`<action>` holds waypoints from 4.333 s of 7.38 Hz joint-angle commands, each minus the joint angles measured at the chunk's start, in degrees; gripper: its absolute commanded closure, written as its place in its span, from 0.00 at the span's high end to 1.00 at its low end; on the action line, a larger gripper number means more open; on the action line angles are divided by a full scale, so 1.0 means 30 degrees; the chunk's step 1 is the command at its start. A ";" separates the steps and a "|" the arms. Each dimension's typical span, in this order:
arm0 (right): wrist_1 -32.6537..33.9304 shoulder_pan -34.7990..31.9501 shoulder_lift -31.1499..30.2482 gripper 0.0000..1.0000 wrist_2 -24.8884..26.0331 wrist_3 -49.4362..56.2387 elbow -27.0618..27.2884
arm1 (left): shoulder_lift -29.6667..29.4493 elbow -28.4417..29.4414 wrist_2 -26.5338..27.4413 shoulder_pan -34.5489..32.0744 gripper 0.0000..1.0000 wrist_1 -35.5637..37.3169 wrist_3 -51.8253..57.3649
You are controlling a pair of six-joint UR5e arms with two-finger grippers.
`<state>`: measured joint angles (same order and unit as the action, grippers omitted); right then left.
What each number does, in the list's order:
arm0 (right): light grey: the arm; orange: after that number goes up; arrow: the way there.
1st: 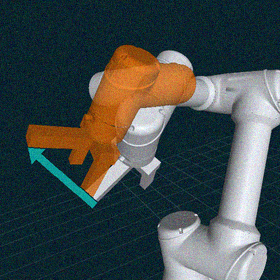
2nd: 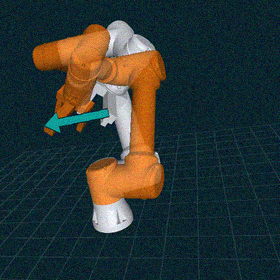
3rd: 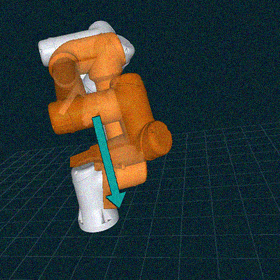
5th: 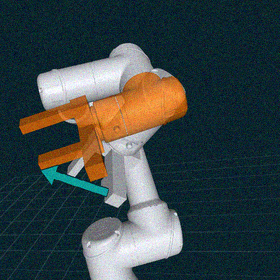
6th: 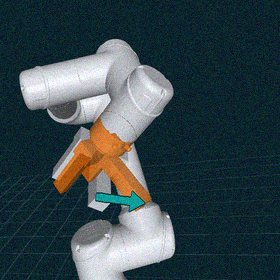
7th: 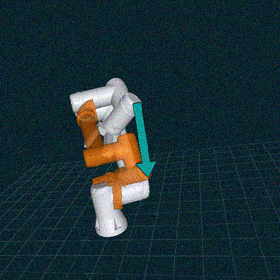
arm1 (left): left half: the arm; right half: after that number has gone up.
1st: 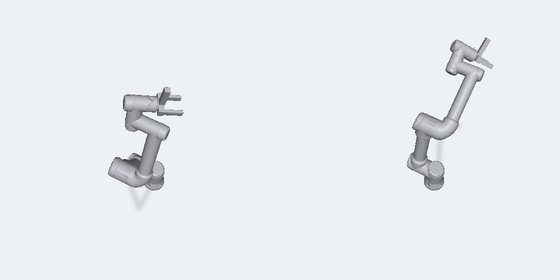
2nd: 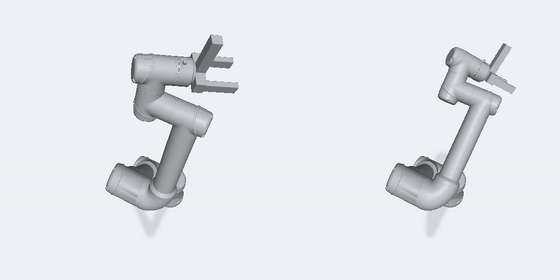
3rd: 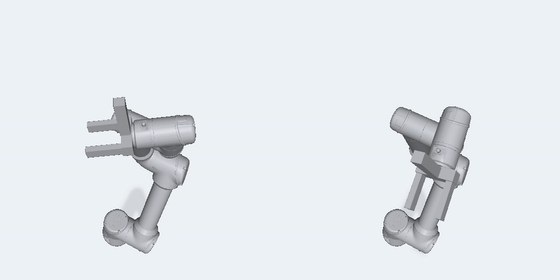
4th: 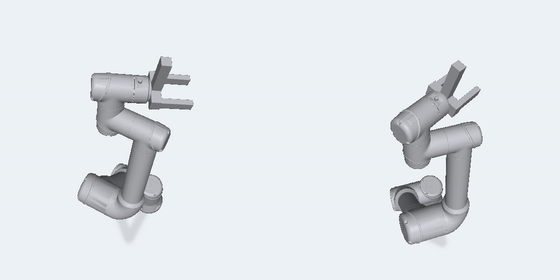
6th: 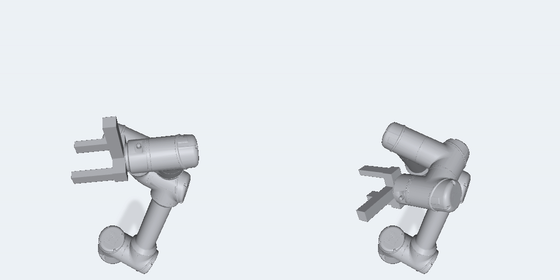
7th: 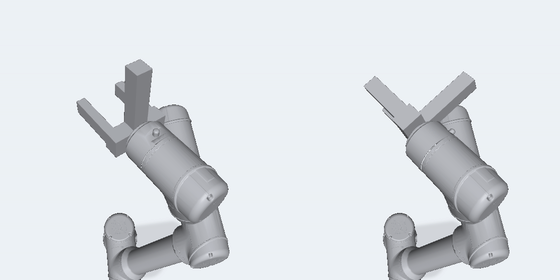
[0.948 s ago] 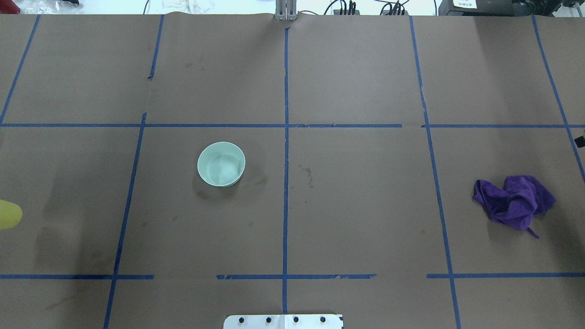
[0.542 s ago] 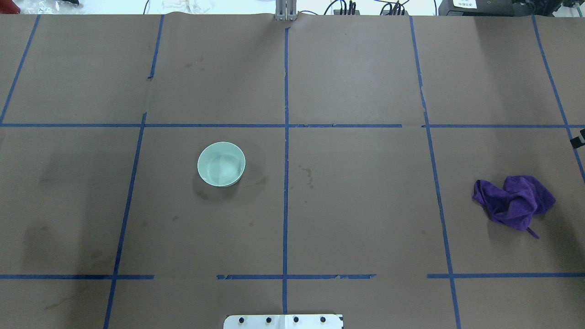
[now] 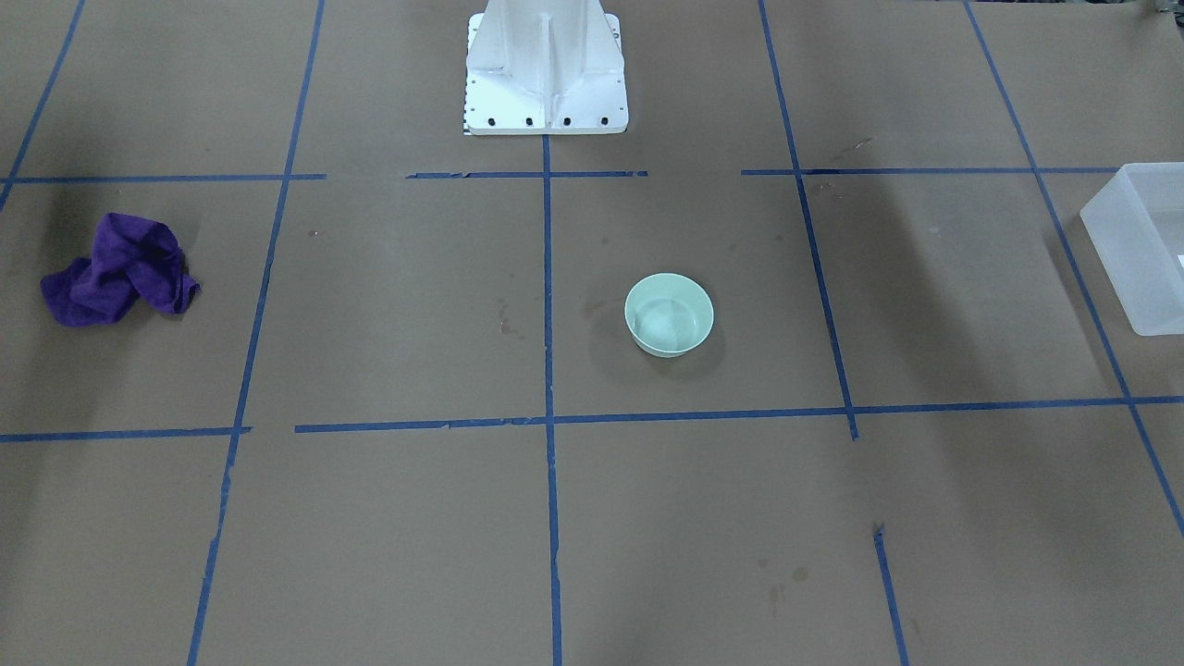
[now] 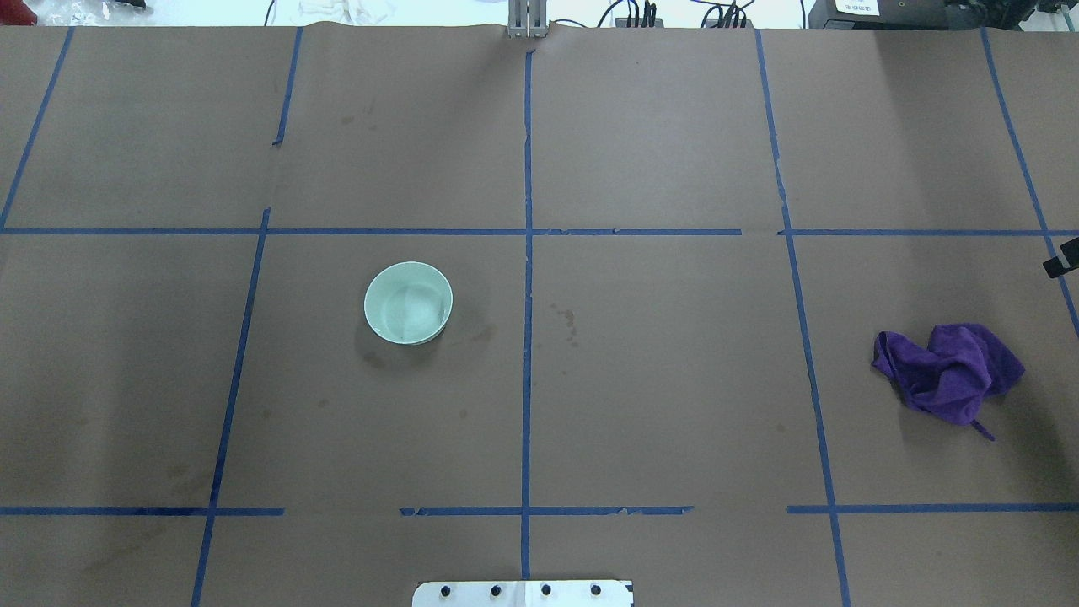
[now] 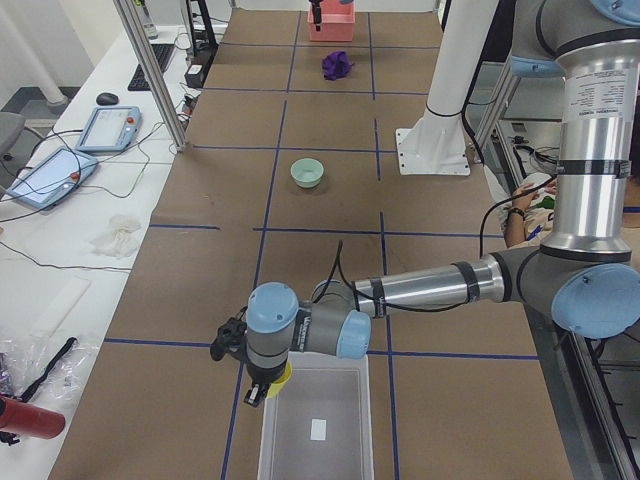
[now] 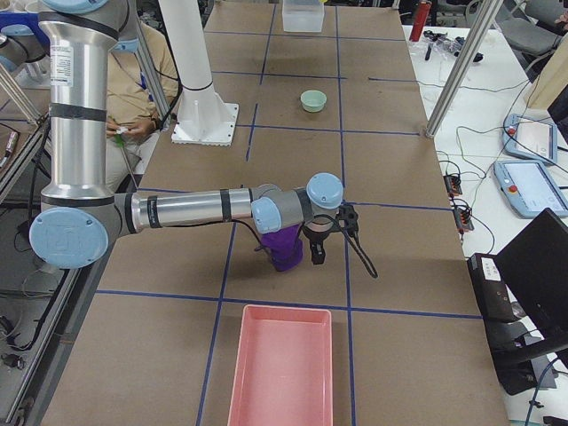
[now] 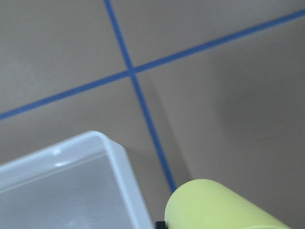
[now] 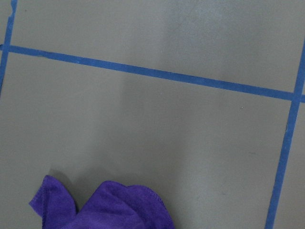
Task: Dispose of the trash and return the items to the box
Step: 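Carry the yellow cup over the white bin and release it, then grasp the purple cloth with the right gripper while the left gripper withdraws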
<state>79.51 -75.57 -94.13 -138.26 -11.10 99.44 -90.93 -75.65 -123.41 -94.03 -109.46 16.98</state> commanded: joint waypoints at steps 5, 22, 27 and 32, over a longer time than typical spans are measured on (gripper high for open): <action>-0.0605 0.0169 -0.0175 1.00 -0.0084 -0.0021 0.0045 | 0.1715 0.0663 -0.2251 -0.0241 0.00 0.3416 0.0726; -0.0605 0.0228 -0.0147 1.00 -0.0055 0.0009 0.0221 | 0.1923 0.0441 -0.0075 0.0055 0.42 -0.1367 0.0491; -0.0605 0.0373 -0.0001 1.00 0.0003 -0.2030 0.1360 | 0.1630 -0.8494 -0.2771 -0.1091 0.69 0.5372 -0.2881; -0.0693 0.4790 -0.1370 1.00 0.0673 -1.0351 0.4288 | 0.0574 -0.9181 -0.5037 0.3148 0.79 0.2078 -1.0152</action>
<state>77.45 -64.85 -96.31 -137.29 -36.02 109.90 -88.98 -103.38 -138.31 -88.13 -98.20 -6.76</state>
